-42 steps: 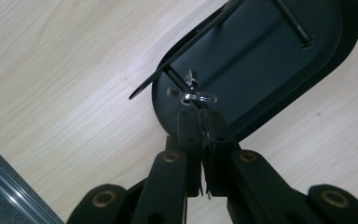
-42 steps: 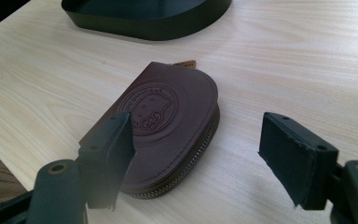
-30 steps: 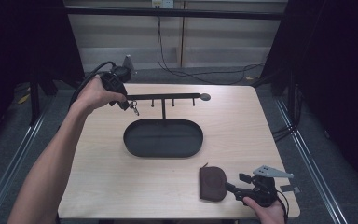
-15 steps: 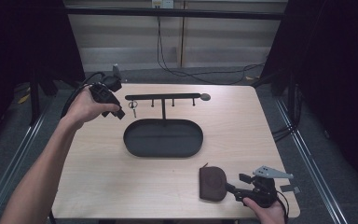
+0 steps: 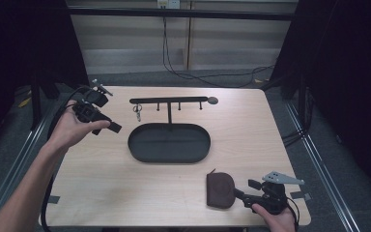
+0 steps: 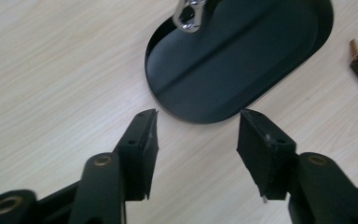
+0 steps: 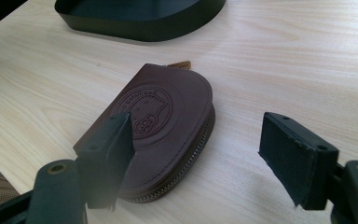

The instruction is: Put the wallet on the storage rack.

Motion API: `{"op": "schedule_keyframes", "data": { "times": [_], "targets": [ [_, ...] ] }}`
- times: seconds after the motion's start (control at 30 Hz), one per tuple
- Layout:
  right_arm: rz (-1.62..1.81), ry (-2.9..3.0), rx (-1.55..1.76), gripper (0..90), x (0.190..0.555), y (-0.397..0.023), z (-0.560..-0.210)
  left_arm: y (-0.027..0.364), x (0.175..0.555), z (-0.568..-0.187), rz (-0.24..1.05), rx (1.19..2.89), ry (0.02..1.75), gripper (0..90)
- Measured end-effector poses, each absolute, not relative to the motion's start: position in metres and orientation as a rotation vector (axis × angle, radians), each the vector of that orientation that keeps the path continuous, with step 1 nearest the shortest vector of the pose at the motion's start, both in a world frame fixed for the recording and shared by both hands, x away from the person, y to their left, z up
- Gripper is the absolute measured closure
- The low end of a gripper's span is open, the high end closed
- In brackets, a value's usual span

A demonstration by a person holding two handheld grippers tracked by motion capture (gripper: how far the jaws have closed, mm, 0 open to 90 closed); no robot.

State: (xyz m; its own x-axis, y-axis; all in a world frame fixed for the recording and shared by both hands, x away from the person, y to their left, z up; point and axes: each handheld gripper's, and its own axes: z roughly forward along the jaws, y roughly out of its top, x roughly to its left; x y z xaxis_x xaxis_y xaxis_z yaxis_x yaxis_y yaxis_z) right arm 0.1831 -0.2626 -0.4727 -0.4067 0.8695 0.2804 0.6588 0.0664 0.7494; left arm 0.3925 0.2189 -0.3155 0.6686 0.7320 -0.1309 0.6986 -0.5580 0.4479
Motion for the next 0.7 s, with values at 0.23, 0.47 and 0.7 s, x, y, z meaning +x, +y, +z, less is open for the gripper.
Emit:
{"op": "schedule_keyframes", "data": {
  "times": [0.23, 0.47, 0.7],
  "targets": [
    [1.258, 2.096, 1.553, 25.7, 0.184, -0.263, -0.473, 0.234, 0.376, -0.335, 0.085, 2.277, 1.114, 38.8],
    [1.269, 2.093, 1.575, 26.3, 0.185, -0.266, -0.472, 0.249, 0.359, -0.359, 0.074, 2.171, 1.114, 27.2],
    [1.262, 2.143, 1.585, 25.5, 0.189, -0.265, -0.473, 0.255, 0.340, -0.386, 0.115, 2.185, 1.133, 18.3]
  ]
}}
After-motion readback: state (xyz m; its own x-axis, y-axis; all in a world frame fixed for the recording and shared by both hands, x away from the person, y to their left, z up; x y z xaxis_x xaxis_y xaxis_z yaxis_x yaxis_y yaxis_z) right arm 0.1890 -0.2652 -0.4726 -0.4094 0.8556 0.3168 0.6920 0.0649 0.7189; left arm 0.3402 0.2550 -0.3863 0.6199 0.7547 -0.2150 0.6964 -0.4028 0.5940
